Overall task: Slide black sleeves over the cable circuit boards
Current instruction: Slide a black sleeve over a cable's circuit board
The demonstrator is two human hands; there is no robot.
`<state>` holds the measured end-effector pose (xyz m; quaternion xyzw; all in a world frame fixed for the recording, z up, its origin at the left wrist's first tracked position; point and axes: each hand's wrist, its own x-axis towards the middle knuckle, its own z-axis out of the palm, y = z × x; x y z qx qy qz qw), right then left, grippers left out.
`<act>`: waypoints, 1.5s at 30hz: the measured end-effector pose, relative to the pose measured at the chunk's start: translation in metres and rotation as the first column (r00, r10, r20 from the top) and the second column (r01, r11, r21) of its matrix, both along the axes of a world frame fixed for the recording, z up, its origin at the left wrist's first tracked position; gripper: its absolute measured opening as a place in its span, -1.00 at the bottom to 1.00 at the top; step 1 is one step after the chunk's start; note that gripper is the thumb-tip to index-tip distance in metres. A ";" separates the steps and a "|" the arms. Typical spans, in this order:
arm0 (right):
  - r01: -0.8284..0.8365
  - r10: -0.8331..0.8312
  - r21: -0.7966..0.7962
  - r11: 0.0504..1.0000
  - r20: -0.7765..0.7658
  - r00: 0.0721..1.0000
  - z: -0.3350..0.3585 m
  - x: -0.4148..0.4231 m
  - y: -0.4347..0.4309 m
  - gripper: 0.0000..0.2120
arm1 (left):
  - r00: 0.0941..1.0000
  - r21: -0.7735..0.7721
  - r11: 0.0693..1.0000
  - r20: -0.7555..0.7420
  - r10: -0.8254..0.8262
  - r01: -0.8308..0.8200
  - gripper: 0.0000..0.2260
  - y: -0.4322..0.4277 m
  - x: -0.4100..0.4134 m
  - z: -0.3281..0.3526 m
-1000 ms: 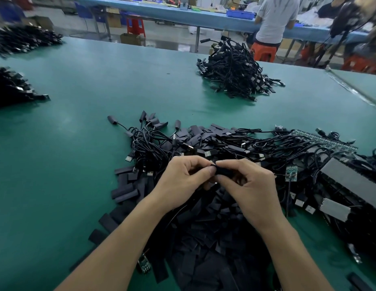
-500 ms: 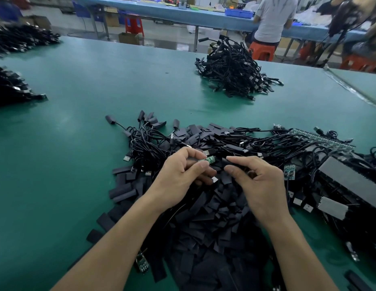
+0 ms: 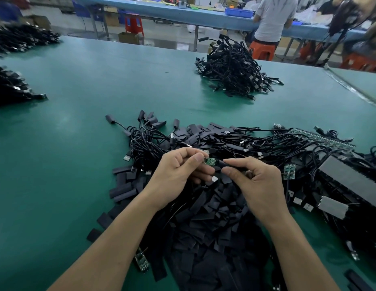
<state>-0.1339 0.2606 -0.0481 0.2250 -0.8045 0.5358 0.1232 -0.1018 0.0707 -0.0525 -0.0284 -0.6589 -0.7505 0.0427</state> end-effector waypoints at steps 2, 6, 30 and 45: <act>-0.008 0.007 -0.004 1.000 -0.018 1.000 0.000 0.001 -0.002 -0.79 | 1.000 0.006 1.000 0.006 -0.014 0.014 -0.84 -0.001 0.001 0.001; -0.015 0.013 -0.024 1.000 -0.053 0.999 -0.002 0.001 -0.004 -0.77 | 1.000 0.023 1.000 0.026 -0.015 0.014 -0.82 -0.001 0.001 0.003; 0.026 0.026 0.214 0.976 -0.238 0.971 -0.002 0.003 -0.006 -0.75 | 0.999 -0.059 0.997 0.023 -0.043 0.045 -0.78 0.000 0.000 0.000; 0.027 0.015 0.206 0.978 -0.198 0.980 -0.002 0.003 -0.005 -0.78 | 0.966 -0.335 0.919 -0.215 0.141 -0.209 -0.81 0.001 0.001 -0.009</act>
